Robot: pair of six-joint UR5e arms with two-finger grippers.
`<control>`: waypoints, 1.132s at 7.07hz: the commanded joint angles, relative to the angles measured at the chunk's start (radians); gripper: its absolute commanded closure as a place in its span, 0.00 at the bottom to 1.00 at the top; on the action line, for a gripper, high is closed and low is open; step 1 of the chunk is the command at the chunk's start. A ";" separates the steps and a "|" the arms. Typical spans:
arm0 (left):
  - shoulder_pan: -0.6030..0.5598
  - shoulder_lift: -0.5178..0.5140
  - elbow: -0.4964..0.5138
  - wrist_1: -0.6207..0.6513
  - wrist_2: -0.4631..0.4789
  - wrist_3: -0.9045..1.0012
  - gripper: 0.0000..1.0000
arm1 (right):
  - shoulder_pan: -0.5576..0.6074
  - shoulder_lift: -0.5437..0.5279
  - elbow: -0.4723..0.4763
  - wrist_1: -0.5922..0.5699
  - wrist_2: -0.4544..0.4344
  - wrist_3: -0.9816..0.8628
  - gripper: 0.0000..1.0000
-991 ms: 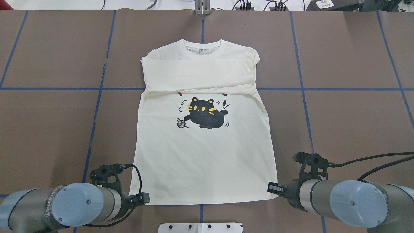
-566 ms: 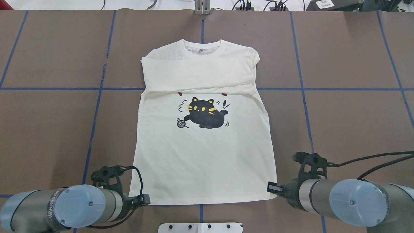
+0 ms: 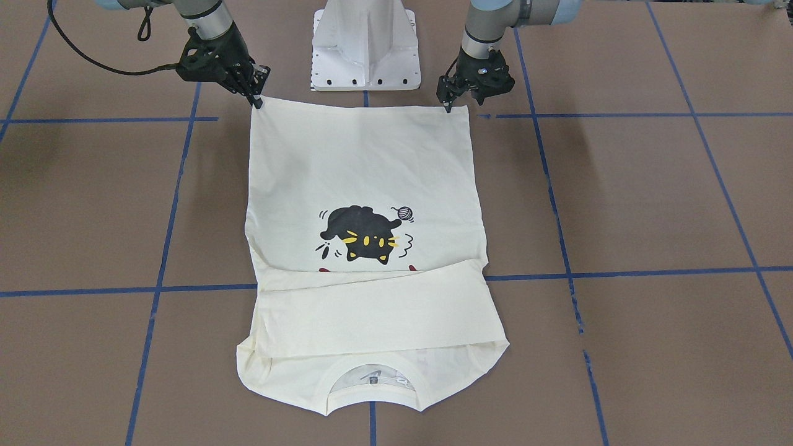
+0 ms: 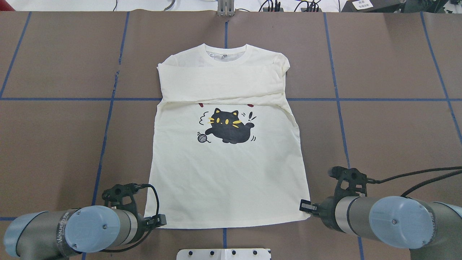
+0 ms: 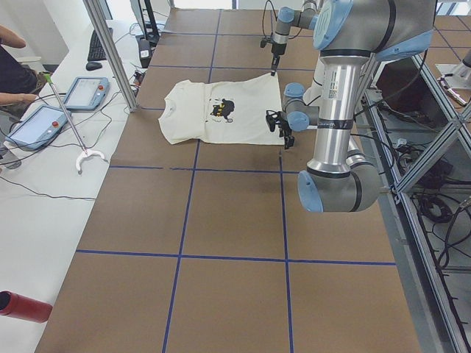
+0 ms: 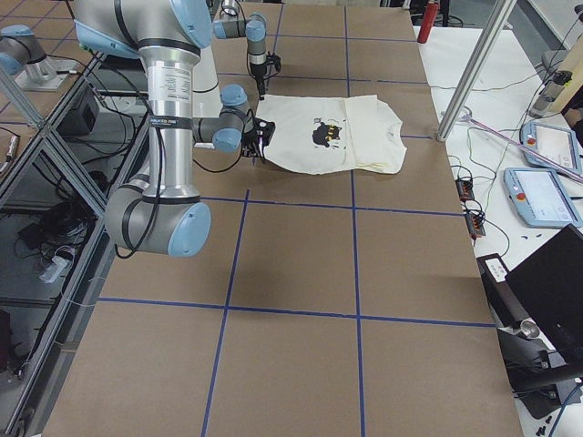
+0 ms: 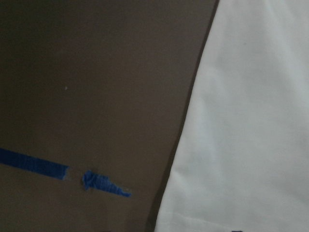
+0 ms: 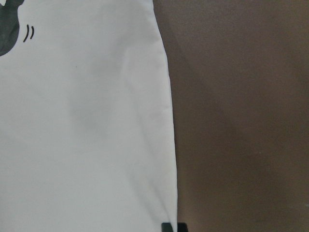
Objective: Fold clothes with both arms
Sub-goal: 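Grasp the hem corners with both grippers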
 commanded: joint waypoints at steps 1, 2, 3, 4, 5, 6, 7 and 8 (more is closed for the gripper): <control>-0.002 -0.001 0.001 0.000 0.001 0.000 0.26 | 0.005 -0.003 0.000 0.000 0.000 0.000 1.00; -0.002 0.001 -0.001 0.000 0.001 -0.003 0.34 | 0.005 -0.003 0.000 0.000 0.000 0.000 1.00; -0.002 -0.001 -0.001 0.000 0.003 -0.004 0.42 | 0.007 -0.003 0.000 0.000 0.002 0.000 1.00; -0.003 -0.001 -0.001 0.000 0.003 -0.003 0.43 | 0.008 -0.003 0.000 0.000 0.000 -0.002 1.00; -0.008 -0.001 -0.001 0.000 0.010 -0.004 0.43 | 0.012 -0.005 0.000 0.000 0.003 -0.002 1.00; -0.011 -0.001 -0.001 0.000 0.015 -0.003 0.43 | 0.019 -0.005 -0.002 0.000 0.017 -0.003 1.00; -0.016 -0.001 -0.001 0.000 0.015 -0.003 0.45 | 0.025 -0.005 0.000 0.000 0.023 -0.003 1.00; -0.019 -0.001 -0.002 0.002 0.015 -0.003 0.45 | 0.027 -0.005 0.000 0.000 0.025 -0.005 1.00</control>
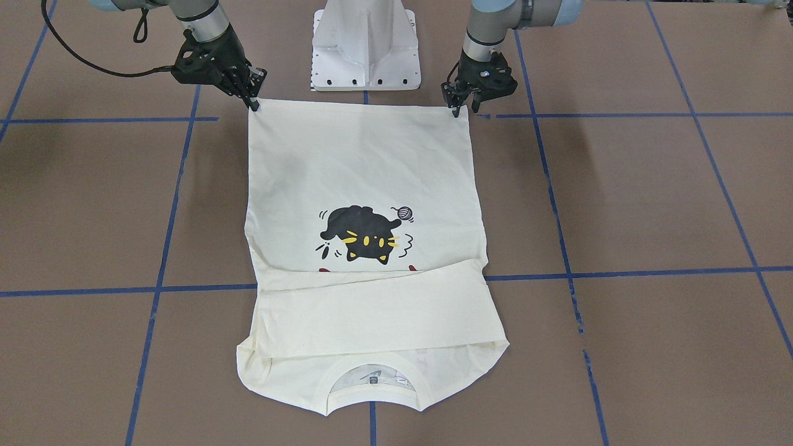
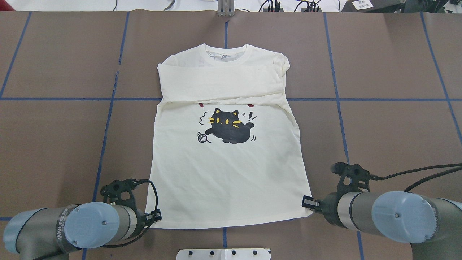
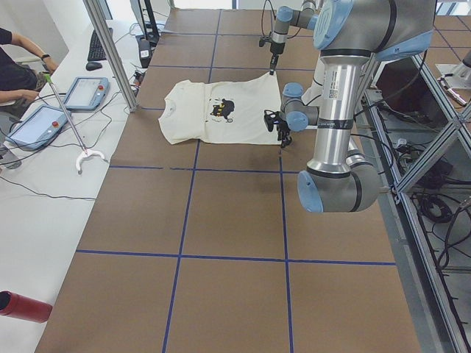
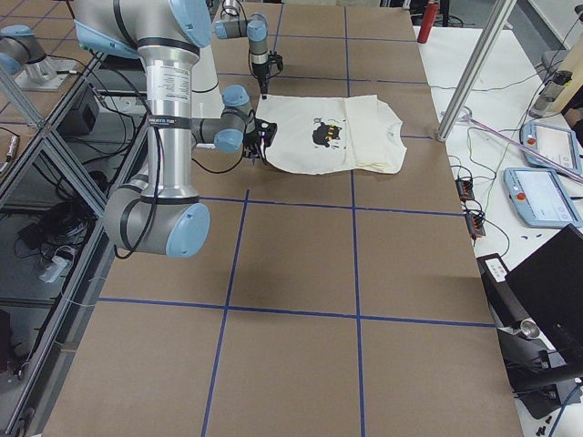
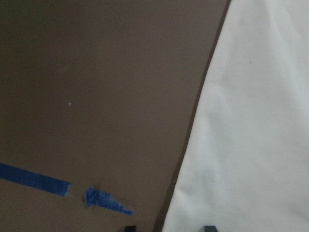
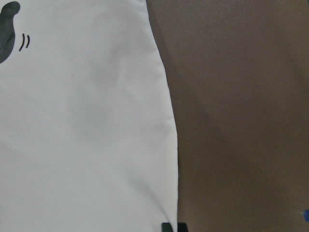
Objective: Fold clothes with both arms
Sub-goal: 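Grasp the hem corners with both grippers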
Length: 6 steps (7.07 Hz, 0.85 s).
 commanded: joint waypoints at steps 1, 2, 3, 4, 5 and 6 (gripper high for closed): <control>-0.006 0.000 -0.003 0.001 0.001 0.000 0.46 | 0.006 0.000 -0.001 0.000 0.005 -0.003 1.00; -0.005 -0.002 -0.003 0.004 0.001 0.000 0.49 | 0.007 0.000 -0.001 0.000 0.005 -0.004 1.00; -0.001 -0.005 -0.004 0.004 -0.001 -0.004 0.58 | 0.007 0.000 -0.001 0.000 0.005 -0.004 1.00; 0.003 -0.012 -0.003 0.004 0.001 -0.004 0.67 | 0.009 0.000 -0.001 0.000 0.005 -0.004 1.00; 0.006 -0.012 -0.001 0.004 0.001 -0.004 0.67 | 0.009 0.000 -0.001 0.000 0.008 -0.004 1.00; 0.006 -0.012 0.000 0.004 0.001 -0.004 0.67 | 0.014 0.000 0.001 0.000 0.014 -0.004 1.00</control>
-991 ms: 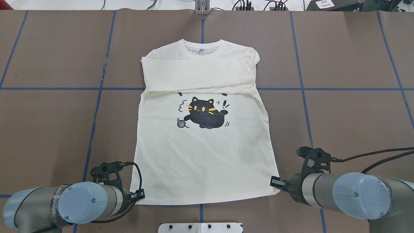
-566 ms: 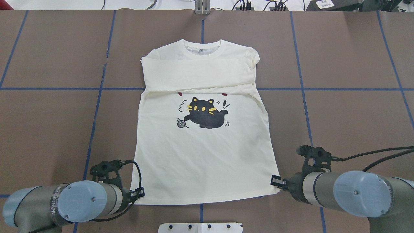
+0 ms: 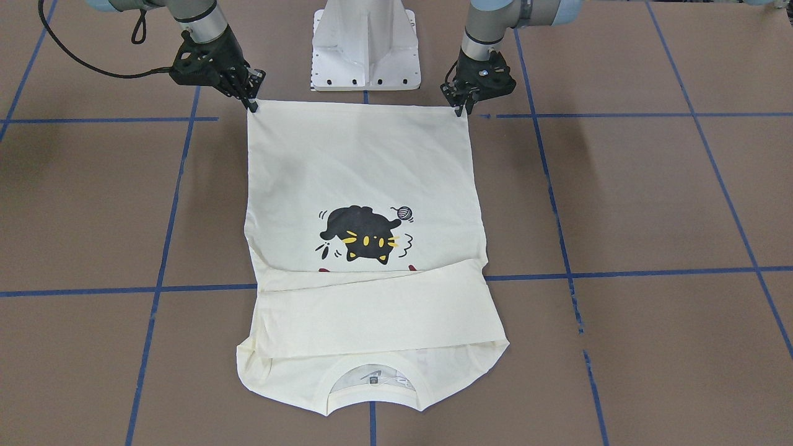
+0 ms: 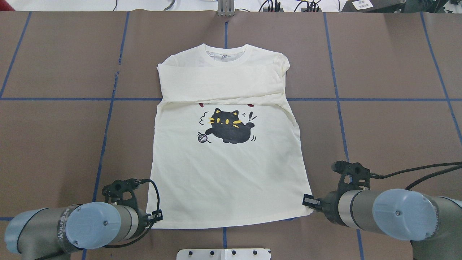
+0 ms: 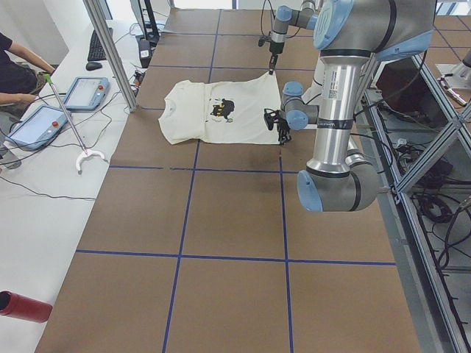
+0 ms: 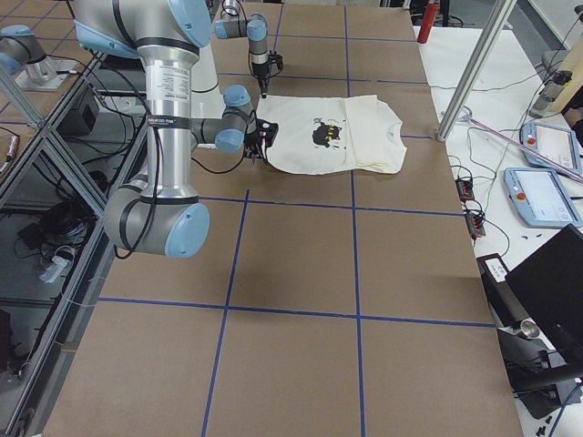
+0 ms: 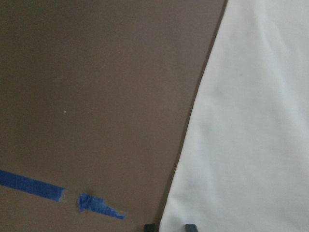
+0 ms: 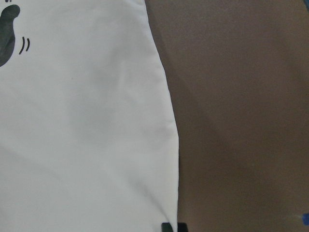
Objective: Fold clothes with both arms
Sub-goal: 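Grasp the hem corners with both grippers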
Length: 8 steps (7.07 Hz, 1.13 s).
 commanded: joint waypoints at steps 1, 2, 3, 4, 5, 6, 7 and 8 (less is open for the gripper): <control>0.002 -0.001 0.002 0.002 0.000 0.000 0.67 | 0.007 0.000 0.001 0.000 0.006 0.000 1.00; 0.002 -0.001 0.002 0.002 0.000 0.000 0.70 | 0.010 0.000 0.000 0.000 0.007 0.000 1.00; 0.000 -0.001 0.000 0.002 0.000 0.000 0.85 | 0.010 0.000 0.000 0.000 0.007 0.000 1.00; 0.000 0.000 0.000 0.002 0.006 0.000 1.00 | 0.010 0.000 0.000 0.000 0.009 0.000 1.00; -0.003 0.002 -0.006 0.002 0.011 0.000 1.00 | 0.013 0.000 0.000 0.000 0.021 0.000 1.00; -0.004 0.003 -0.021 0.002 0.011 0.004 1.00 | 0.016 0.000 0.000 0.000 0.026 -0.003 1.00; -0.007 0.017 -0.087 0.005 0.011 0.012 1.00 | 0.034 0.000 0.003 0.000 0.056 -0.005 1.00; -0.004 0.036 -0.181 0.096 0.008 0.026 1.00 | 0.049 -0.005 0.014 0.003 0.084 -0.006 1.00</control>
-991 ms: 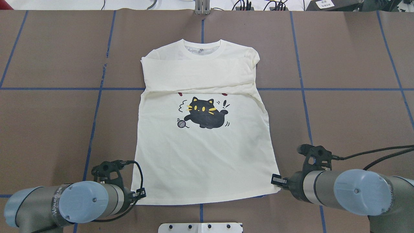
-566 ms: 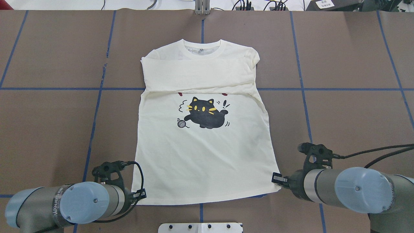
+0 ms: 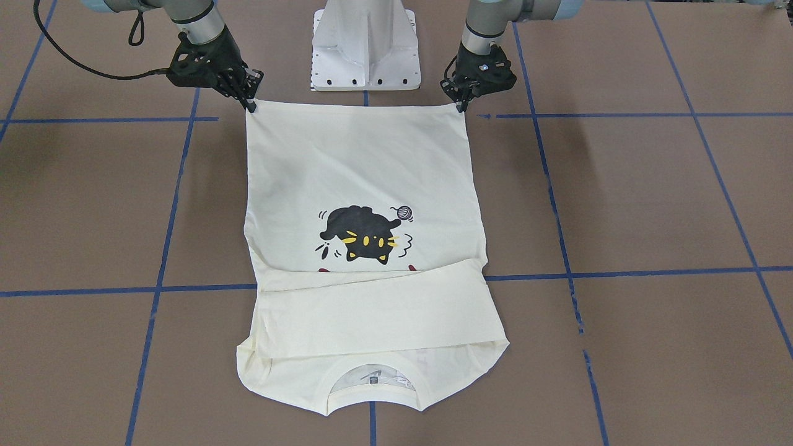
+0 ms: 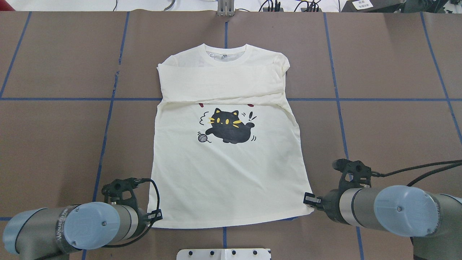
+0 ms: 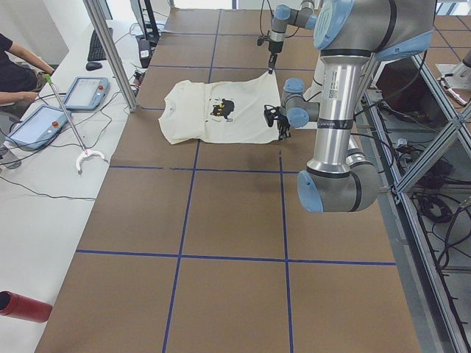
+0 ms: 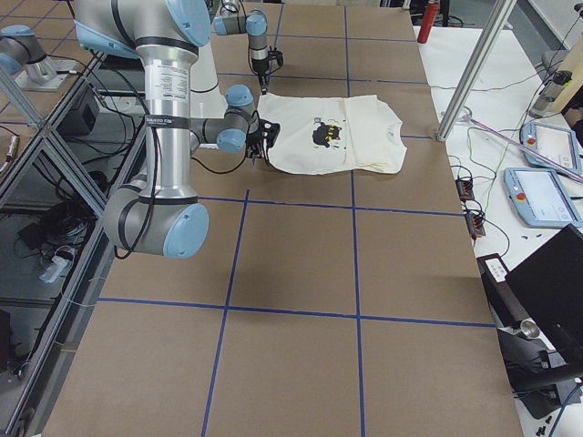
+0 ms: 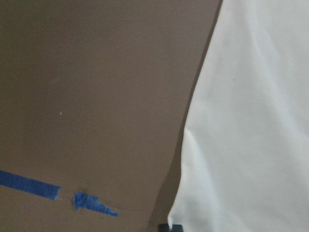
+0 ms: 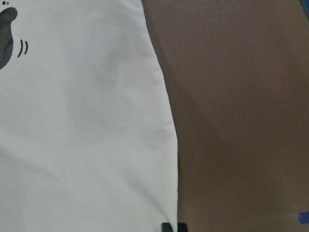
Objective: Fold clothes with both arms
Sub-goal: 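Lift the hem with both grippers and fold it toward the collar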
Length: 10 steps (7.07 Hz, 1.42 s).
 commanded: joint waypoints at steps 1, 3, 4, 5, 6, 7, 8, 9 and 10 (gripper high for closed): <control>0.004 0.013 -0.198 0.180 -0.007 0.058 1.00 | 0.019 -0.009 0.034 0.002 0.048 -0.001 1.00; 0.028 0.014 -0.280 0.216 -0.013 0.064 1.00 | 0.020 -0.049 0.133 0.001 0.198 -0.001 1.00; 0.056 0.014 -0.335 0.218 -0.046 0.064 1.00 | 0.020 -0.081 0.182 0.001 0.294 -0.001 1.00; 0.105 0.014 -0.387 0.239 -0.060 0.064 1.00 | 0.020 -0.103 0.218 0.001 0.395 -0.001 1.00; 0.116 0.014 -0.396 0.251 -0.060 0.064 1.00 | 0.020 -0.103 0.229 0.001 0.407 -0.001 1.00; 0.113 0.014 -0.397 0.252 -0.073 0.064 1.00 | 0.037 -0.088 0.220 0.002 0.406 -0.016 1.00; 0.102 0.002 -0.389 0.248 -0.100 0.064 1.00 | 0.092 -0.024 0.197 0.001 0.409 -0.045 1.00; 0.095 -0.004 -0.374 0.241 -0.091 0.067 1.00 | 0.161 -0.002 0.160 0.001 0.409 -0.107 1.00; 0.020 -0.025 -0.358 0.239 -0.100 0.110 1.00 | 0.205 0.015 0.131 0.002 0.410 -0.211 1.00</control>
